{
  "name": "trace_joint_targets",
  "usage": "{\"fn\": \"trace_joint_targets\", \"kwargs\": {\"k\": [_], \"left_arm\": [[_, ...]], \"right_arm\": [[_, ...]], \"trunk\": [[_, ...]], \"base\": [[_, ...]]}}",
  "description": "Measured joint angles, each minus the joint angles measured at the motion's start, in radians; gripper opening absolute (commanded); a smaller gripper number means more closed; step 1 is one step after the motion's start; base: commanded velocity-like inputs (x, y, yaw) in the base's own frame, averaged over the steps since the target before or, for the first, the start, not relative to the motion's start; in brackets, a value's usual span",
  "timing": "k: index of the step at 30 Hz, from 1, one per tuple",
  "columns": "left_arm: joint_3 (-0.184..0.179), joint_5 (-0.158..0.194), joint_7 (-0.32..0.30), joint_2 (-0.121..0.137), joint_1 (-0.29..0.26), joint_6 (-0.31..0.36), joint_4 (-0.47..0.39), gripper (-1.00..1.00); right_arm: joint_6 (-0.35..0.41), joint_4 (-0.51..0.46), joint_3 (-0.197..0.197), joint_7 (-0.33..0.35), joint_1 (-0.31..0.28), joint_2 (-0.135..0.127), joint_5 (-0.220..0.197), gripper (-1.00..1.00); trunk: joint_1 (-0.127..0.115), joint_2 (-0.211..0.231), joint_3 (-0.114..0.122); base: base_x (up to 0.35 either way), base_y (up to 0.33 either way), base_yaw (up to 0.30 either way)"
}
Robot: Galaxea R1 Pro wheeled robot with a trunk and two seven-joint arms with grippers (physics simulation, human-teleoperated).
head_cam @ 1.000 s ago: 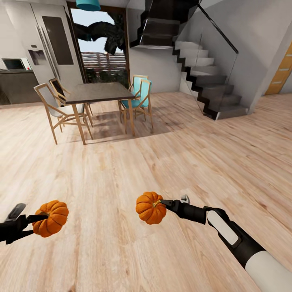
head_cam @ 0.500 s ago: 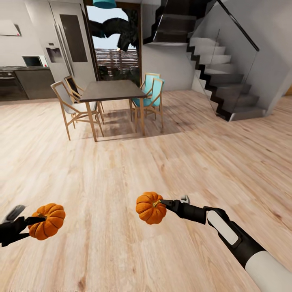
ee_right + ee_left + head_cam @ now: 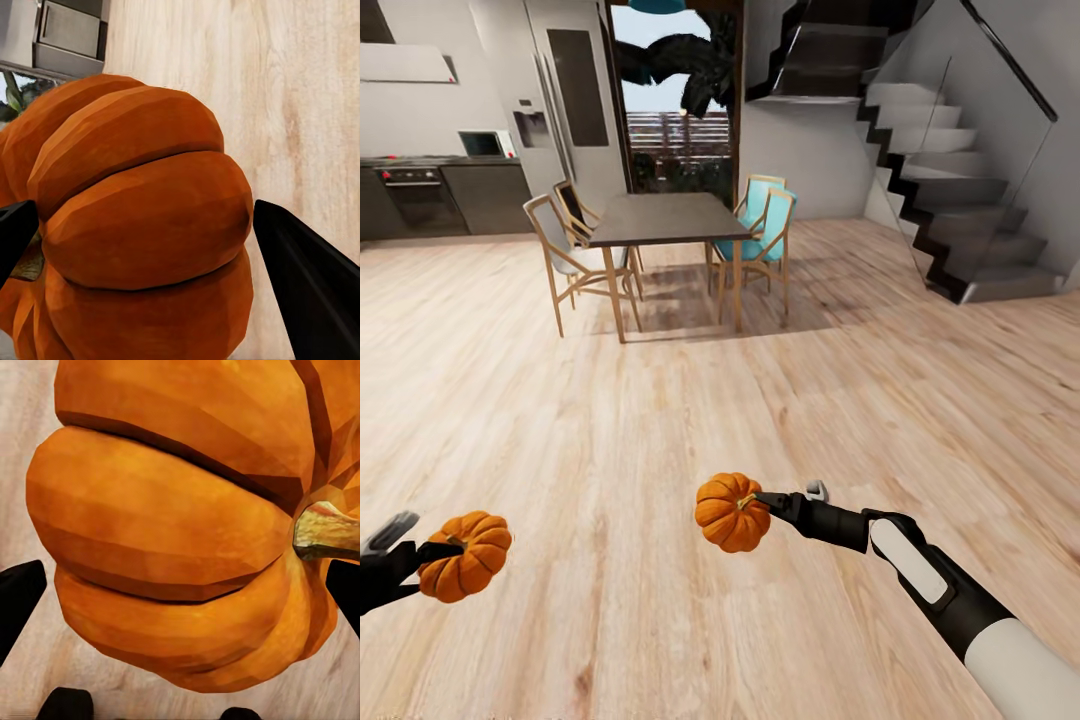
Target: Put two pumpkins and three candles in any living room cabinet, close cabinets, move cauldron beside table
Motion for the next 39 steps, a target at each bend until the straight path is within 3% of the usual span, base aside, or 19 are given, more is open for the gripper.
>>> {"fn": "trace_joint_targets", "kwargs": {"k": [9, 16, 20, 26, 30, 32, 33, 34, 36, 37, 38, 39], "left_arm": [[0.000, -0.008, 0.134, 0.000, 0.000, -0.007, 0.001, -1.00], [0.001, -0.003, 0.155, 0.000, 0.000, -0.010, 0.003, -1.00], [0.001, -0.013, 0.189, 0.000, 0.000, -0.010, 0.004, -1.00], [-0.002, -0.025, 0.317, -0.013, -0.001, -0.061, -0.009, -1.00], [-0.007, -0.016, 0.386, -0.069, -0.008, -0.078, -0.021, -1.00], [-0.007, -0.039, 0.416, -0.104, -0.009, -0.089, -0.044, -1.00], [-0.008, -0.092, 0.442, -0.139, -0.010, -0.094, -0.062, -1.00], [-0.008, -0.113, 0.459, -0.167, -0.009, -0.100, -0.071, -1.00], [-0.007, -0.204, 0.490, -0.220, -0.009, -0.101, -0.079, -1.00], [-0.006, -0.213, 0.495, -0.233, -0.010, -0.104, -0.079, -1.00], [-0.006, -0.256, 0.502, -0.259, -0.010, -0.105, -0.077, -1.00], [-0.005, -0.313, 0.509, -0.302, -0.010, -0.121, -0.074, -1.00]], "right_arm": [[0.000, 0.000, 0.001, -0.002, 0.000, 0.000, 0.001, -1.00], [0.001, 0.000, -0.003, -0.031, 0.000, 0.000, 0.078, -1.00], [0.001, 0.001, -0.004, -0.059, 0.000, 0.000, 0.096, -1.00], [0.001, 0.004, -0.002, -0.247, 0.000, 0.001, 0.104, -1.00], [0.002, 0.002, 0.000, -0.415, 0.000, 0.013, 0.096, -1.00], [0.001, 0.001, 0.001, -0.475, 0.000, 0.026, 0.102, -1.00], [0.001, 0.001, 0.001, -0.514, 0.000, 0.036, 0.104, -1.00], [0.001, 0.002, 0.001, -0.536, 0.000, 0.040, 0.110, -1.00], [-0.012, 0.002, 0.001, -0.563, 0.000, 0.048, 0.108, -1.00], [-0.019, 0.002, 0.001, -0.567, 0.000, 0.049, 0.109, -1.00], [-0.034, 0.002, 0.001, -0.572, 0.000, 0.050, 0.109, -1.00], [-0.059, 0.002, 0.000, -0.577, -0.001, 0.049, 0.112, -1.00]], "trunk": [[-0.035, 0.063, 0.016], [-0.061, 0.112, 0.028], [-0.077, 0.140, 0.035], [-0.100, 0.182, 0.044], [-0.115, 0.210, 0.051], [-0.123, 0.224, 0.054], [-0.126, 0.231, 0.056], [-0.130, 0.238, 0.058], [-0.138, 0.252, 0.061], [-0.142, 0.259, 0.063], [-0.146, 0.266, 0.064], [-0.150, 0.273, 0.066]], "base": [[0.000, 0.000, 0.180], [0.000, 0.000, 0.175], [0.000, 0.000, 0.163], [0.000, 0.000, 0.162], [0.000, 0.000, 0.161], [0.000, 0.000, 0.161], [0.000, 0.000, 0.161], [0.000, 0.000, 0.161], [0.000, 0.000, 0.161], [0.000, 0.000, 0.161], [0.000, 0.000, 0.161], [0.000, 0.000, 0.161]]}}
